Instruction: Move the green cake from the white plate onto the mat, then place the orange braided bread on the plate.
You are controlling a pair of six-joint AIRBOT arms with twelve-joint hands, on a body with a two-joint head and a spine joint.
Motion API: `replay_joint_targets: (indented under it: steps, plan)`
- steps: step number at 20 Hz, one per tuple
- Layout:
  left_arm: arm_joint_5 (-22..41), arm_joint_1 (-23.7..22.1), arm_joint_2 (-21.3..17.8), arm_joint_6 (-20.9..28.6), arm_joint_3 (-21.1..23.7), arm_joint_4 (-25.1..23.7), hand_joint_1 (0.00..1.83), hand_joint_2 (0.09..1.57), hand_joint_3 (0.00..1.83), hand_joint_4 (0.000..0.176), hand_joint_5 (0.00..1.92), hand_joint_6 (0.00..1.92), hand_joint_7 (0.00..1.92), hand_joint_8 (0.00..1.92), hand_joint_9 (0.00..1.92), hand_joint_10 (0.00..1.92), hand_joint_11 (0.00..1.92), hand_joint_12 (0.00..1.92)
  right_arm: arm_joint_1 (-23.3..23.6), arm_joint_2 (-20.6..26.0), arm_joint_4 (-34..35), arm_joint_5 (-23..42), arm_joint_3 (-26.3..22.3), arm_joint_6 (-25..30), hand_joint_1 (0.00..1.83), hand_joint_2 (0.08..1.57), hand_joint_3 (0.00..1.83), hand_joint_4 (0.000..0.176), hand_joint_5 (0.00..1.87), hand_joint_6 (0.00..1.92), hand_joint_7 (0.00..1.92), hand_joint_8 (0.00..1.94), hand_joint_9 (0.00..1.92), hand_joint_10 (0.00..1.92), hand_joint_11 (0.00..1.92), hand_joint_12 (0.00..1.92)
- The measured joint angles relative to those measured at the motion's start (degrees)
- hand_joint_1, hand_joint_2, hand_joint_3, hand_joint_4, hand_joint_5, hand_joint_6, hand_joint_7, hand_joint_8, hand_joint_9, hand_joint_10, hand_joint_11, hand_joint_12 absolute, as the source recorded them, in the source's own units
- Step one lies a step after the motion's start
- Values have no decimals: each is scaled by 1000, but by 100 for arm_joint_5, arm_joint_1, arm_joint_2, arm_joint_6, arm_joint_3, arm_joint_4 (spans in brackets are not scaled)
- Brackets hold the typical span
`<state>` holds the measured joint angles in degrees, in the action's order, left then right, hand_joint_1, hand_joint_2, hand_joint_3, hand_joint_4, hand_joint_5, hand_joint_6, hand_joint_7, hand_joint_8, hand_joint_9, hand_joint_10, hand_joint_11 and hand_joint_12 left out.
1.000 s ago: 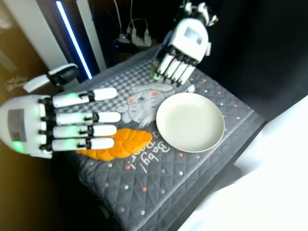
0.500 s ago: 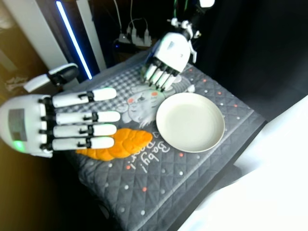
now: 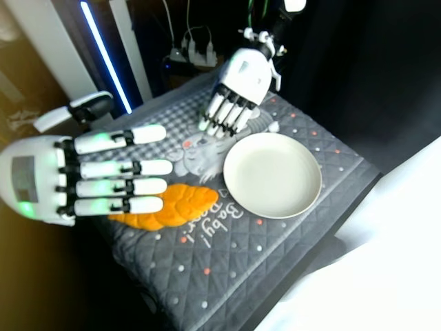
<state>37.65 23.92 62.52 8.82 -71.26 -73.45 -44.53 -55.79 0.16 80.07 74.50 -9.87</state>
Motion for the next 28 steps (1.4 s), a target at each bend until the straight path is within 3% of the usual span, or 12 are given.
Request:
replay_joint_targets:
  steps: [4, 7, 9, 11, 14, 16, 19, 20, 21, 22, 24, 28]
  plan:
    - [85, 0, -61, 286, 2, -74, 877, 698, 0, 176, 415, 12, 489, 6, 463, 10, 0, 1201, 0, 7, -15, -28, 0, 0, 487, 674, 0, 153, 50, 0, 257, 4, 78, 4, 20, 9]
    - [142, -81, -249, 289, 4, 13, 787, 767, 11, 75, 544, 2, 525, 0, 531, 8, 29, 1361, 0, 94, -79, -188, -2, -31, 530, 536, 0, 176, 51, 0, 294, 1, 125, 4, 82, 44]
    - [190, -151, -387, 142, 4, 291, 784, 809, 22, 72, 538, 2, 480, 0, 490, 3, 15, 1357, 0, 142, -59, -286, -2, -254, 592, 541, 2, 167, 17, 2, 219, 0, 47, 0, 21, 19]
    - [190, -205, -503, -125, 31, 557, 816, 847, 10, 53, 470, 4, 407, 6, 345, 12, 0, 977, 0, 164, -76, -507, 0, -317, 621, 602, 7, 145, 63, 5, 185, 0, 66, 6, 36, 30]
    - [199, -219, -704, -857, 66, 1478, 1047, 789, 0, 58, 430, 9, 329, 7, 232, 5, 0, 429, 0, 188, -81, -754, 81, -328, 553, 671, 6, 145, 94, 2, 215, 3, 171, 15, 92, 66]
    - [168, -181, -774, -1314, 66, 1934, 1043, 756, 0, 52, 495, 2, 370, 0, 242, 3, 87, 276, 0, 192, -68, -894, 133, -330, 594, 683, 5, 118, 109, 5, 232, 6, 192, 14, 76, 61]
    - [109, 11, -841, -2048, 72, 2708, 896, 795, 2, 30, 489, 2, 436, 2, 347, 2, 138, 164, 0, 197, -105, -1095, 184, -328, 636, 693, 5, 133, 71, 0, 200, 0, 160, 0, 101, 73]
    - [118, 79, -874, -2277, 76, 2970, 936, 630, 0, 103, 661, 19, 540, 14, 428, 1, 109, 474, 0, 197, -162, -1172, 201, -328, 612, 696, 5, 121, 56, 0, 181, 0, 173, 5, 78, 63]
    - [111, 146, -901, -2594, 76, 3368, 1018, 654, 0, 17, 685, 7, 571, 7, 429, 2, 21, 864, 0, 173, -181, -1268, 240, -330, 599, 684, 0, 122, 41, 0, 182, 2, 184, 9, 85, 66]
    - [125, 195, -927, -2785, 76, 3687, 985, 659, 0, 0, 699, 6, 611, 11, 478, 18, 3, 1086, 2, 140, -184, -1320, 275, -328, 596, 678, 0, 127, 32, 0, 202, 9, 212, 18, 137, 88]
    - [109, 280, -968, -3139, 57, 4155, 975, 666, 1, 18, 598, 4, 530, 1, 409, 6, 0, 1010, 66, 63, -299, -1561, 376, -330, 582, 682, 0, 133, 33, 1, 206, 7, 228, 18, 217, 121]
    - [431, 549, -1139, -3314, 63, 4881, 913, 735, 8, 28, 418, 3, 321, 2, 243, 2, 0, 665, 1373, -450, -1261, -2535, 658, -341, 634, 652, 0, 93, 51, 2, 245, 3, 295, 11, 284, 128]
